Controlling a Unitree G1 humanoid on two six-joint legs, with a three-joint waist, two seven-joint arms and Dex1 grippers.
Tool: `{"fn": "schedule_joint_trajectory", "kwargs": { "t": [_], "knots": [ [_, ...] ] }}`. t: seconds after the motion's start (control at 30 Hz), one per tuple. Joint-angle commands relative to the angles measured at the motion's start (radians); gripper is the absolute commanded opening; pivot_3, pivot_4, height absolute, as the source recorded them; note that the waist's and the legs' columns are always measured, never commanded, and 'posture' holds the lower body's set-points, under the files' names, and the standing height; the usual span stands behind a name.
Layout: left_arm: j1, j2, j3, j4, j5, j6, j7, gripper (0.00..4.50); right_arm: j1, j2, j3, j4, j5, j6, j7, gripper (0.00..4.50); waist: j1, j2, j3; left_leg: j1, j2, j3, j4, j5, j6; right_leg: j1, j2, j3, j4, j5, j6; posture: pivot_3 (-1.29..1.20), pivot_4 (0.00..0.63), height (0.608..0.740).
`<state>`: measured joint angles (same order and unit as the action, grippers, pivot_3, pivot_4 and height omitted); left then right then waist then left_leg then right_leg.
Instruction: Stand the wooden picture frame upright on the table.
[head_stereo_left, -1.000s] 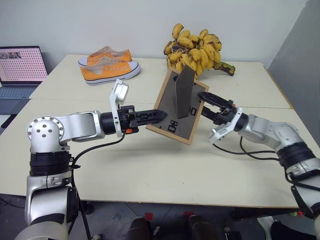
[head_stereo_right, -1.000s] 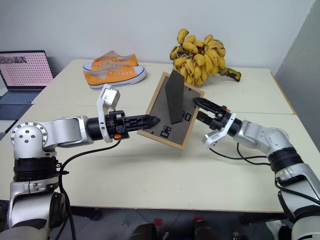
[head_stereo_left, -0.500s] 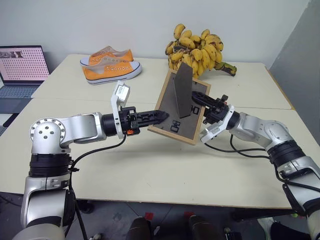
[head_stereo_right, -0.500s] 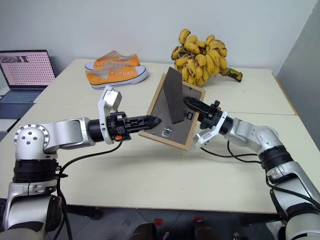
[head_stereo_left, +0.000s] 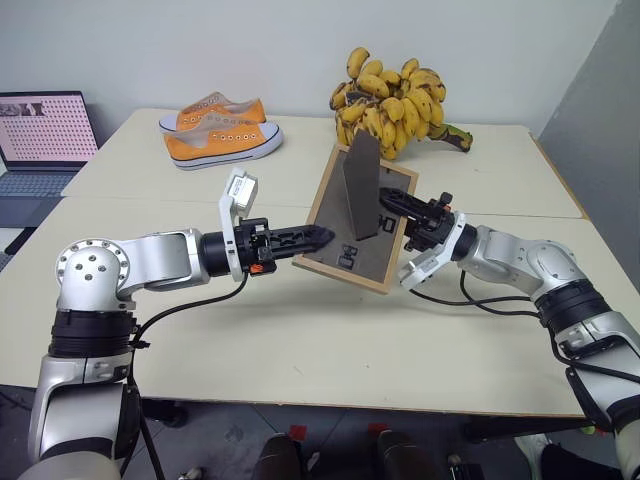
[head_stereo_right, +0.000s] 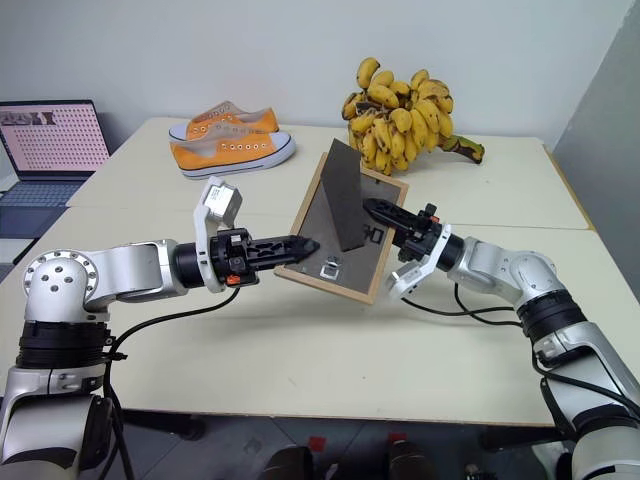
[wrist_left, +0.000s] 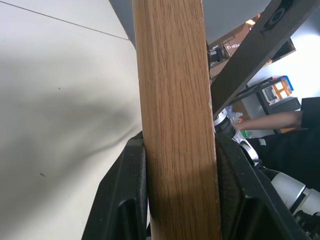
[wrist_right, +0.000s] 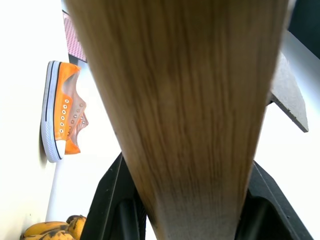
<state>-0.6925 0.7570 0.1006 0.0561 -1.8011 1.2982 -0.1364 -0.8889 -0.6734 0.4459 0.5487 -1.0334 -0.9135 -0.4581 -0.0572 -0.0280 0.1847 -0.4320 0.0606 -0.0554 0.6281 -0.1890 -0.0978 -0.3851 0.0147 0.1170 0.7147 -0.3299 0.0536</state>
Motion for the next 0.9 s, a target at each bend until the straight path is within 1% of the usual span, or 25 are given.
{"fn": "schedule_joint_trajectory", "kwargs": {
  "t": [0.03, 0.07, 0.3, 0.37, 0.4, 0.47, 0.57, 0.6, 0.67, 0.7, 0.77, 0.9],
  "knots": [
    [0.006, 0.047, 0.066, -0.043, 0.068, -0.026, -0.052, 2.6, -0.029, -0.016, -0.019, 0.029, 0.038, -0.007, 0.009, 1.44, 0.0, 0.0, 0.0, 0.0, 0.0, 0.001, 0.0, 0.0, 0.0, 0.0, 0.0, 0.001, 0.0, 0.0, 0.0, 0.0, 0.15, 0.74],
    [0.009, 0.051, 0.077, -0.044, 0.075, -0.035, -0.057, 2.77, -0.035, -0.011, -0.016, 0.037, 0.04, -0.011, 0.011, 1.44, 0.0, 0.0, 0.0, 0.0, 0.0, 0.001, 0.0, 0.0, 0.0, 0.0, 0.0, 0.001, 0.0, 0.0, 0.0, 0.0, 0.15, 0.74],
    [0.028, 0.058, 0.119, -0.083, 0.077, -0.056, -0.048, 2.77, -0.069, 0.014, -0.001, 0.089, 0.038, -0.039, 0.008, 1.44, 0.0, 0.0, 0.0, 0.0, 0.0, 0.0, 0.0, 0.0, 0.0, 0.0, 0.0, 0.0, 0.0, 0.0, 0.0, 0.0, 0.15, 0.74],
    [0.044, 0.069, 0.14, -0.133, 0.087, -0.071, -0.055, 2.77, -0.081, 0.031, -0.001, 0.13, 0.077, -0.056, 0.04, 1.44, -0.001, 0.0, 0.0, 0.0, 0.0, 0.0, 0.0, 0.0, 0.0, 0.0, 0.0, 0.0, 0.0, 0.0, 0.0, 0.0, 0.15, 0.74],
    [0.056, 0.078, 0.157, -0.168, 0.101, -0.082, -0.067, 2.77, -0.086, 0.044, -0.006, 0.158, 0.116, -0.066, 0.072, 1.44, -0.001, 0.0, 0.0, 0.0, 0.0, 0.0, 0.0, 0.0, 0.0, 0.0, 0.0, 0.0, 0.0, 0.0, 0.0, 0.0, 0.15, 0.74],
    [0.098, 0.109, 0.215, -0.259, 0.127, -0.104, -0.11, 2.77, -0.089, 0.085, -0.025, 0.221, 0.264, -0.089, 0.199, 1.44, -0.003, 0.0, 0.0, 0.0, 0.001, 0.0, 0.0, 0.0, 0.0, 0.0, 0.0, 0.0, 0.0, 0.0, 0.0, 0.0, 0.15, 0.74],
    [0.197, 0.16, 0.328, -0.395, 0.139, -0.131, -0.184, 2.77, -0.072, 0.151, -0.051, 0.25, 0.566, -0.083, 0.46, 1.44, -0.016, 0.0, 0.0, 0.0, 0.001, 0.001, -0.001, 0.0, 0.0, 0.001, 0.0, 0.0, -0.001, 0.0, 0.0, 0.0, 0.15, 0.74],
    [0.237, 0.176, 0.372, -0.431, 0.128, -0.137, -0.196, 2.77, -0.058, 0.181, -0.062, 0.236, 0.687, -0.031, 0.583, 1.44, -0.02, 0.0, 0.0, 0.0, 0.001, 0.001, -0.001, 0.0, 0.0, 0.001, 0.0, 0.0, -0.001, 0.0, 0.0, 0.0, 0.15, 0.74],
    [0.346, 0.199, 0.495, -0.501, 0.079, -0.153, -0.18, 2.77, -0.01, 0.277, -0.109, 0.143, 1.006, 0.241, 0.891, 1.44, -0.025, 0.0, 0.0, 0.0, 0.002, 0.0, -0.001, 0.0, 0.0, 0.002, 0.0, -0.001, -0.001, 0.0, 0.0, 0.0, 0.15, 0.74],
    [0.39, 0.204, 0.538, -0.526, 0.061, -0.164, -0.168, 2.77, 0.003, 0.31, -0.13, 0.109, 1.105, 0.343, 0.987, 1.44, -0.031, 0.0, 0.0, 0.001, 0.002, -0.002, -0.001, 0.0, 0.0, 0.003, 0.0, -0.002, -0.002, 0.0, 0.0, 0.0, 0.15, 0.74],
    [0.452, 0.21, 0.576, -0.559, 0.041, -0.194, -0.149, 2.77, 0.018, 0.344, -0.168, 0.057, 1.206, 0.483, 1.091, 1.44, -0.026, 0.001, 0.001, 0.007, 0.003, -0.003, -0.002, 0.0, 0.0, 0.01, -0.001, -0.004, -0.001, -0.001, -0.001, 0.0, 0.15, 0.74],
    [0.553, 0.213, 0.607, -0.627, -0.004, -0.258, -0.095, 2.77, 0.032, 0.411, -0.232, -0.002, 1.371, 0.829, 1.229, 1.44, -0.003, 0.002, 0.002, 0.008, 0.002, -0.009, -0.001, -0.001, 0.0, 0.013, -0.001, -0.011, -0.002, -0.002, -0.003, 0.0, 0.15, 0.74]
  ]
}}
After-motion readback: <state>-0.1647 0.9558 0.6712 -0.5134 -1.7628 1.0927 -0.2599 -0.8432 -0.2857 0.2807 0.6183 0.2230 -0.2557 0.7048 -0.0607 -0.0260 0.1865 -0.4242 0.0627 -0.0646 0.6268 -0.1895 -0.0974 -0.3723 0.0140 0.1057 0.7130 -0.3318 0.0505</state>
